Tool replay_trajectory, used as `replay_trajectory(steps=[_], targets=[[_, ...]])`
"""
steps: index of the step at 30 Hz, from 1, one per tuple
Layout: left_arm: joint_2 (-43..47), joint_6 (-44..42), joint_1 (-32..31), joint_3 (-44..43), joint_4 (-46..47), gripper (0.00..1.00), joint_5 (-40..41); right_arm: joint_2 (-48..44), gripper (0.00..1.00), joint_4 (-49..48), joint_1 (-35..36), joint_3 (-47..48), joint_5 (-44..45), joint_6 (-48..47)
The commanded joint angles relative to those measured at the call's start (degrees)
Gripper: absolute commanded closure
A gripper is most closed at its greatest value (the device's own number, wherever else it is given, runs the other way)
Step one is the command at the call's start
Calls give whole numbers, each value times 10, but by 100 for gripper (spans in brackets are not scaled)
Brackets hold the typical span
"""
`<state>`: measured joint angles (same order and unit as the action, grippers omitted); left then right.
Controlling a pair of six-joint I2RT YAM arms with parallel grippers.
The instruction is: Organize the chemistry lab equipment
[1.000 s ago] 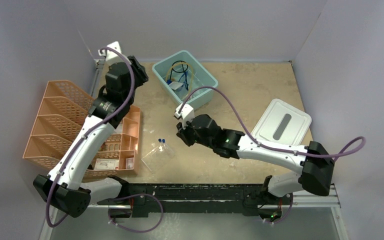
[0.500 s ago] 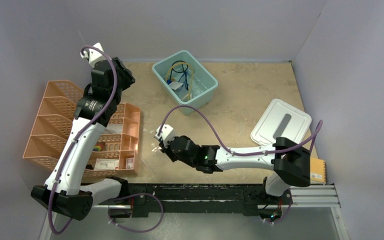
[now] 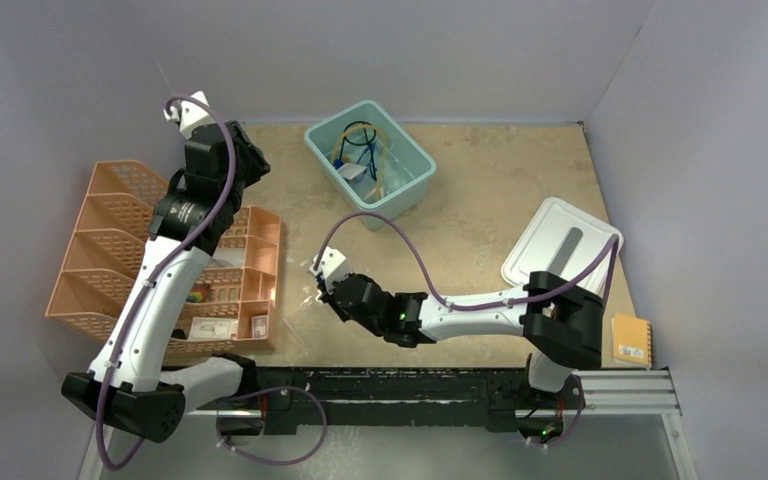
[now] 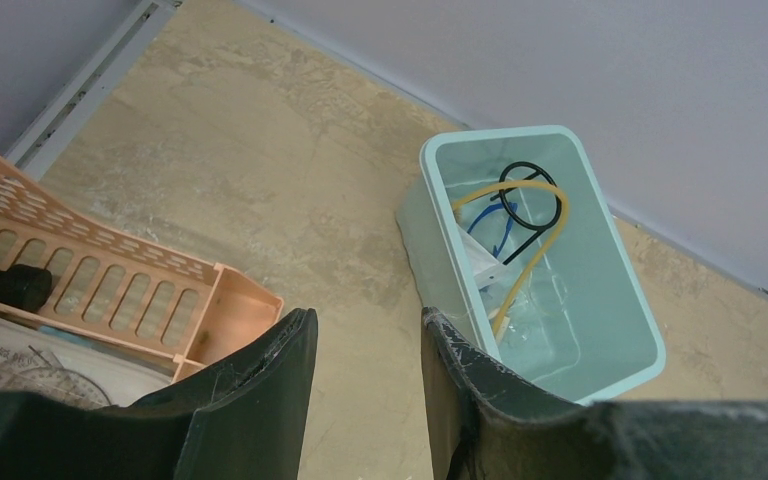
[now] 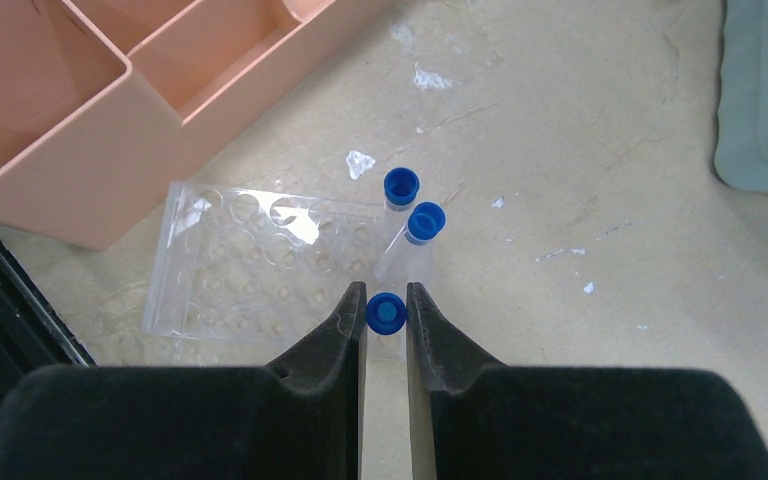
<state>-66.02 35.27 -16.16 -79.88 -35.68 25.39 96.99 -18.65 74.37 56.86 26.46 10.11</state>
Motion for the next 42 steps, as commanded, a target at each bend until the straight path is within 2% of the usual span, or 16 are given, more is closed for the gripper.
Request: replay_trajectory(steps=[1,6,19,22,29,37,39,42], targets=[[8,-18,2,3,3,59,10,0,90,0,1,18,7,19],[8,-26,2,-4,-14,58,17,12,90,2,1,21,4,20],[23,-54,2,-19,-49,59,57,49,79,20,0,45,14,24],[26,-59,2,-23,-53,59,61,48,71,26,0,48,19,28],[27,-62,2,-27,-59,59,60,9,43,46,-10,56,4,50],[28,-61,2,-16,-58,58,45,-66,29,73,-44,57,-54,74],[33,-56,2,-10,-59,44,43,-84,28,84,-62,58,-74,91],[57,-59,2,20,-34,37,33,-103,30,101,-103,60,-112,126]])
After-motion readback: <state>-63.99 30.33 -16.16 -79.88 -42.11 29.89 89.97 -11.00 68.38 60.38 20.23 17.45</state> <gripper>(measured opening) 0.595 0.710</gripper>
